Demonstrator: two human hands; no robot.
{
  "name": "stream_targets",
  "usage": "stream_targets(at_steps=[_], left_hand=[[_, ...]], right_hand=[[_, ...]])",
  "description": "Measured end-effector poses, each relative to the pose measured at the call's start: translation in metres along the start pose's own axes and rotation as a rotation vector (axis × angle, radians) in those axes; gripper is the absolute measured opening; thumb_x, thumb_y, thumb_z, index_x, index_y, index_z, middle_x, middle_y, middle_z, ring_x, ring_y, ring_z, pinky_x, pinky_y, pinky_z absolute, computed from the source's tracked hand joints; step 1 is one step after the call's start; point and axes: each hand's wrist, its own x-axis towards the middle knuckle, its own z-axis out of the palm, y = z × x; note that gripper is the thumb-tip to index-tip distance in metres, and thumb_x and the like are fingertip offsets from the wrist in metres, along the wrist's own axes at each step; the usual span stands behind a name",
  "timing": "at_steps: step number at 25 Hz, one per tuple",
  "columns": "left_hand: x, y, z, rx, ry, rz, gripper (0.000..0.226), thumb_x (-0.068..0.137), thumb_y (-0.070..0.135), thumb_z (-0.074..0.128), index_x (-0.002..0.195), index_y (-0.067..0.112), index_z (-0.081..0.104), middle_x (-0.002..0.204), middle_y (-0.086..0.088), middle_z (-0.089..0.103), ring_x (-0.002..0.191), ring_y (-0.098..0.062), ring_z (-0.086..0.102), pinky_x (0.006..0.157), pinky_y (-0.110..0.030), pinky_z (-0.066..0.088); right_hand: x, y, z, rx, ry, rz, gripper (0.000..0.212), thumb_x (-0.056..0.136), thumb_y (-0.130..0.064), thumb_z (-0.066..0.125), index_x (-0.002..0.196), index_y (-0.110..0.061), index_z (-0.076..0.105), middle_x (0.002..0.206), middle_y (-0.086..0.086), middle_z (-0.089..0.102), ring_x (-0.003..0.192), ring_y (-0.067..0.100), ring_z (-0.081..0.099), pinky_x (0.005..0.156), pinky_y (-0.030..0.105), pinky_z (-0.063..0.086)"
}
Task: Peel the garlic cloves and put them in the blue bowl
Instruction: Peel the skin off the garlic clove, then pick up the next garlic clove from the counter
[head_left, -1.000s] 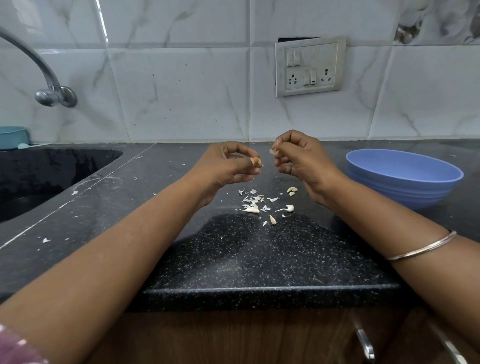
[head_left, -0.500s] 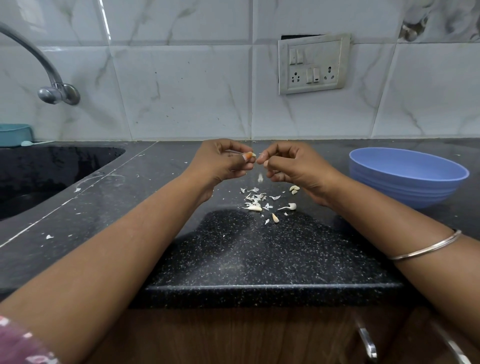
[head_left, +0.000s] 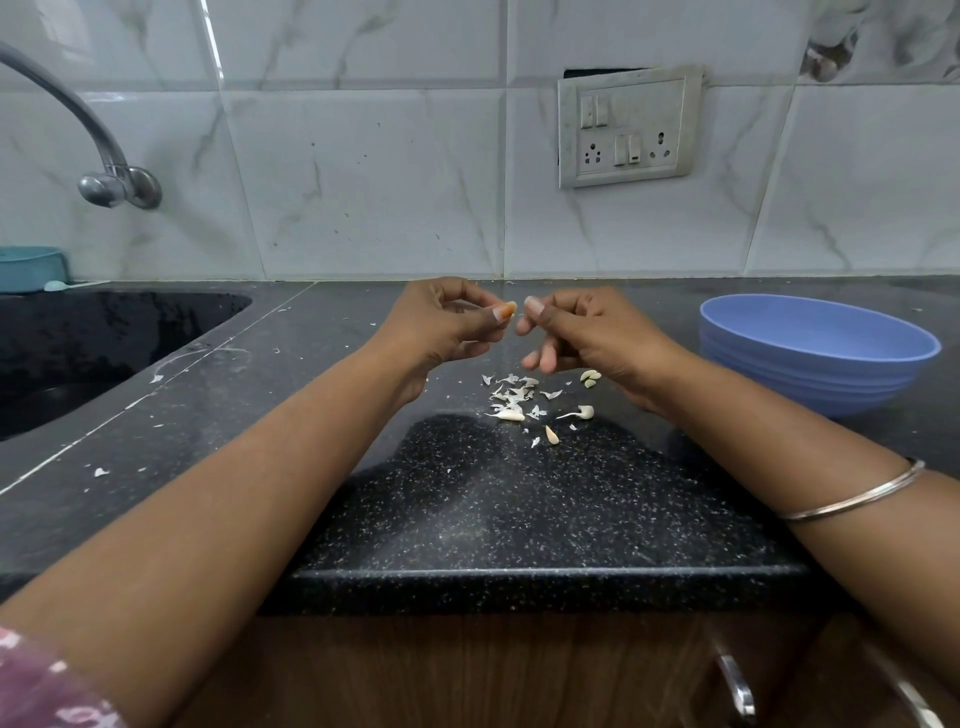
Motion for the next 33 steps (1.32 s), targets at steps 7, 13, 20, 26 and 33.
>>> stream_targets(at_steps=[7,13,20,26,33], left_hand=[[0.0,-0.002,-0.001,-0.02,-0.034,-0.028,0.014,0.078,0.003,0.072,0.089,0.004,0.063,0.083,-0.015,0.069,0.071,-0.013,0.069,0.068,-0.024,0.057],[0.001,-0.002,0.0,-0.002,-0.029,-0.024,0.011,0.08,0.004,0.071,0.088,0.005,0.063,0.082,-0.013,0.069,0.069,-0.011,0.069,0.067,-0.023,0.057],[0.001,-0.002,0.0,0.008,-0.034,-0.026,0.013,0.08,0.007,0.071,0.091,0.006,0.064,0.082,-0.012,0.07,0.069,-0.01,0.069,0.067,-0.022,0.057],[-0.001,-0.001,0.002,0.034,-0.064,-0.015,0.013,0.079,0.007,0.071,0.09,0.004,0.065,0.079,-0.013,0.07,0.068,-0.01,0.069,0.069,-0.023,0.056],[0.002,-0.006,0.003,0.274,-0.027,0.044,0.004,0.083,0.009,0.07,0.083,0.007,0.066,0.079,-0.014,0.071,0.069,-0.014,0.067,0.069,-0.027,0.054]], right_hand=[[0.005,0.004,-0.001,-0.13,0.074,-0.032,0.011,0.091,-0.022,0.061,0.086,-0.013,0.058,0.074,0.002,0.061,0.071,0.016,0.065,0.065,0.029,0.053],[0.004,0.005,0.001,-0.225,0.041,-0.057,0.017,0.086,-0.033,0.066,0.093,-0.018,0.063,0.099,-0.001,0.066,0.075,0.011,0.065,0.059,0.024,0.054],[0.006,0.007,-0.003,-0.24,0.108,-0.079,0.018,0.084,-0.028,0.07,0.091,-0.013,0.062,0.088,-0.001,0.067,0.073,0.009,0.067,0.059,0.022,0.053],[0.006,0.007,-0.003,-0.237,0.054,-0.079,0.013,0.085,-0.02,0.069,0.091,-0.01,0.064,0.08,0.001,0.066,0.067,0.006,0.064,0.057,0.021,0.051],[0.009,0.005,-0.018,-0.264,0.104,-0.016,0.008,0.086,-0.014,0.068,0.089,-0.007,0.065,0.073,0.003,0.062,0.067,0.012,0.061,0.058,0.019,0.052]])
